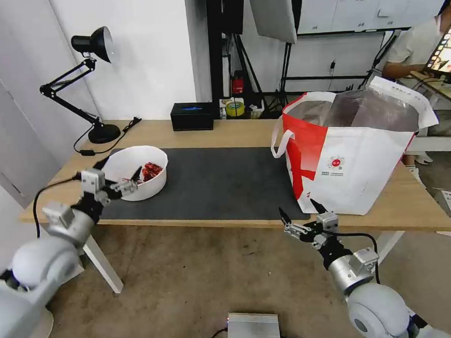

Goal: Pick up the trash from the table and place it into the takeout bag.

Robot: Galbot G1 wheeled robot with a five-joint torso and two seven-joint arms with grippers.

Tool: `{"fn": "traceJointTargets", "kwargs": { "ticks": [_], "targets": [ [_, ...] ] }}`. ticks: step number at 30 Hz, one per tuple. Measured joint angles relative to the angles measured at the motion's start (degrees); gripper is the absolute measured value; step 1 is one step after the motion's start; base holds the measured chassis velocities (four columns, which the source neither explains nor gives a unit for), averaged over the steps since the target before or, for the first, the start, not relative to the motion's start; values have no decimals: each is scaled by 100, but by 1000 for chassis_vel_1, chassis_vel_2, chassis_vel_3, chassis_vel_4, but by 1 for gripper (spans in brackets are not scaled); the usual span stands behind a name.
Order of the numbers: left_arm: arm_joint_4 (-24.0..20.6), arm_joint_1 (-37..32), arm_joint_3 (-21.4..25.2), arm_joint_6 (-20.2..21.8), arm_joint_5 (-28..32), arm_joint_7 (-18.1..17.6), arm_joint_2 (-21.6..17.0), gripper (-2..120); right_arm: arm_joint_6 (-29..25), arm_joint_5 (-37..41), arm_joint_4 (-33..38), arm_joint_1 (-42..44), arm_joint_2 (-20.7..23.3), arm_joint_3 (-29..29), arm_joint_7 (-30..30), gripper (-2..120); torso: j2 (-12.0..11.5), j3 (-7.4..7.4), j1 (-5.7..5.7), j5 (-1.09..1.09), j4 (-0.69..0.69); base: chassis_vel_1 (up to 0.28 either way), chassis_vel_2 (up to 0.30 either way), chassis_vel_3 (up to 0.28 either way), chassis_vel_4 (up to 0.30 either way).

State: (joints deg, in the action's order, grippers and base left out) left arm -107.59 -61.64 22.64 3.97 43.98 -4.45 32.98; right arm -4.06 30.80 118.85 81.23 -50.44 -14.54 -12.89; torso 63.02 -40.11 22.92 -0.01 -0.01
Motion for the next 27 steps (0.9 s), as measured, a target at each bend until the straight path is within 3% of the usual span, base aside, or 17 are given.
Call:
{"fn": "traceJointTargets", "kwargs": {
  "ticks": [2,9,12,13,15,20,27],
  "targets": [
    [247,330,-147,496,270,-15,-262,100,0,0,1,0,0,0,0,100,0,0,0,0,0,0,0,0,0],
    [696,668,-177,1147,1112,-146,-609,100,0,0,3,0,0,0,0,100,0,0,0,-1,1,0,0,0,0],
    [866,913,-194,1785,1881,-159,-738,100,0,0,4,-1,0,0,0,100,0,1,0,0,3,0,0,0,0],
    [866,913,-194,1785,1881,-159,-738,100,0,0,4,-1,0,0,0,100,0,1,0,0,3,0,0,0,0],
    [999,1218,-303,2322,2292,-174,-715,100,0,0,4,-1,0,0,0,100,1,1,0,0,1,0,0,0,0],
    [1308,1800,-620,2980,2769,-192,-646,100,0,1,4,-1,0,0,0,100,1,1,0,0,2,0,0,0,0],
    [1742,2507,-1137,3581,3174,-274,-518,100,0,1,5,-1,0,0,1,100,1,0,0,0,1,0,0,0,0]
  ]
}}
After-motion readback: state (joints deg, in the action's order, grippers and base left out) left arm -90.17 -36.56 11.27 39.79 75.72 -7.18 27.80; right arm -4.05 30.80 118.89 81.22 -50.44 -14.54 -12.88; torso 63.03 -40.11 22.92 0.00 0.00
